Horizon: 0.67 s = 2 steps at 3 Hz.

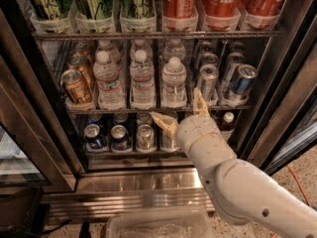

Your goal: Pick water bottle from middle shelf of fridge

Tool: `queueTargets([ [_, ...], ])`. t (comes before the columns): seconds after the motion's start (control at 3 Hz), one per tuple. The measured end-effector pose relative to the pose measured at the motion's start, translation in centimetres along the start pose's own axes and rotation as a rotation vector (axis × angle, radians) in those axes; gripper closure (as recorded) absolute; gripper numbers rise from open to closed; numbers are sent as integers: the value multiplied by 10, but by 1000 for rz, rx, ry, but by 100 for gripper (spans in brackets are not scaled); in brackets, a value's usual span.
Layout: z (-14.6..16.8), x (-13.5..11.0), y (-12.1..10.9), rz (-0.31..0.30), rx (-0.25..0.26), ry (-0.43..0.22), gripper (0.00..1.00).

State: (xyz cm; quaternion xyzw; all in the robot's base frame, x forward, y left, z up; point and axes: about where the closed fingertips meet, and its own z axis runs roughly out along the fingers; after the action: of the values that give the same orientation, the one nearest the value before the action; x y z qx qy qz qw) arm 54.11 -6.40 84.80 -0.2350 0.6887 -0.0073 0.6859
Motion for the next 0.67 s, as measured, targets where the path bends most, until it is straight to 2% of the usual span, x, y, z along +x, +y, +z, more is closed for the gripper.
queueTargets([
  [0.67,19,-3,-3,-4,72,-39,30],
])
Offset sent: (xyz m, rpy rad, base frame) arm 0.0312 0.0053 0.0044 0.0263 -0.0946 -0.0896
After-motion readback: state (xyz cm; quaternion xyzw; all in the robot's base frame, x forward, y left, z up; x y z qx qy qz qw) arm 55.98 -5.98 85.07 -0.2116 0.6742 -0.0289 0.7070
